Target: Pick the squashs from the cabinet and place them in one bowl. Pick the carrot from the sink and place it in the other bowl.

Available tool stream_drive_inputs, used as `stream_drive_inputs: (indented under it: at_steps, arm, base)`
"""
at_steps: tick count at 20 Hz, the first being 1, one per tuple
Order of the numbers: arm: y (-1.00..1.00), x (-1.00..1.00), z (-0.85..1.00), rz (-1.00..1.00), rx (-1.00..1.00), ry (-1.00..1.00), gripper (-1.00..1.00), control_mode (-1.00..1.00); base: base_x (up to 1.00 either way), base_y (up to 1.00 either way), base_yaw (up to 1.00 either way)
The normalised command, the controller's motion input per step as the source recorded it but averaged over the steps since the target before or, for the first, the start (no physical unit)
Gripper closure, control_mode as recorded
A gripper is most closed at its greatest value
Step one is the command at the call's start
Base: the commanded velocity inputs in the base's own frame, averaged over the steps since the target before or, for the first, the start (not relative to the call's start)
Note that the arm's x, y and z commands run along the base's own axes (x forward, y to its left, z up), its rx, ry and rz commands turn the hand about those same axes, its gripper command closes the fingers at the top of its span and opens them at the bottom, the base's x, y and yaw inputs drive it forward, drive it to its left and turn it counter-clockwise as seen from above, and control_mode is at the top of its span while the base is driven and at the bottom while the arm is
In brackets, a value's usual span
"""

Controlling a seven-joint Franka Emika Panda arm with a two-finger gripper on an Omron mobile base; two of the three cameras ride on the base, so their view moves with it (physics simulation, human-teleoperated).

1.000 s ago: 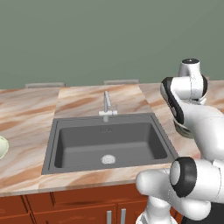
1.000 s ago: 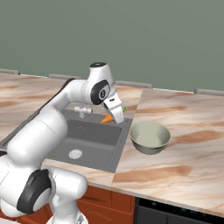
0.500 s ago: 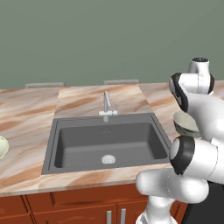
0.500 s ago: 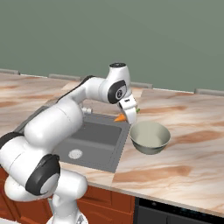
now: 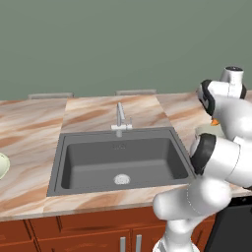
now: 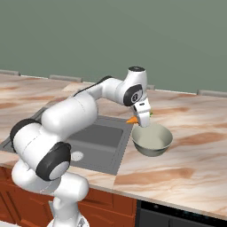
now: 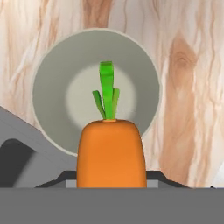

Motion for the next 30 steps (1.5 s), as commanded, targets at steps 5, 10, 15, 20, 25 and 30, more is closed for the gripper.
stream_drive_inputs:
  at_steps: [5, 10, 15, 20, 25, 30]
  arm:
    - [-0.14, 0.36, -0.26, -0.04, 0.00, -0.02, 1.00, -1.00]
    - [-0.15, 0.32, -0.31, -0.04, 0.00, 0.00, 1.00, -1.00]
    - [-0.23, 0.20, -0.33, -0.03, 0.00, 0.00, 1.00, -1.00]
    - [-0.24, 0.13, -0.33, -0.03, 0.00, 0.01, 1.00, -1.00]
    - [-0.22, 0.15, -0.32, -0.03, 0.00, 0.02, 1.00, -1.00]
    - [-0.18, 0.14, -0.31, -0.02, 0.00, 0.01, 1.00, -1.00]
  base:
    - [0.00, 0.00, 0.00]
    - [0.00, 0.00, 0.00]
    - [0.00, 0.00, 0.00]
    - [0.00, 0.00, 0.00]
    - [0.00, 0.00, 0.00]
    - [0.00, 0.00, 0.00]
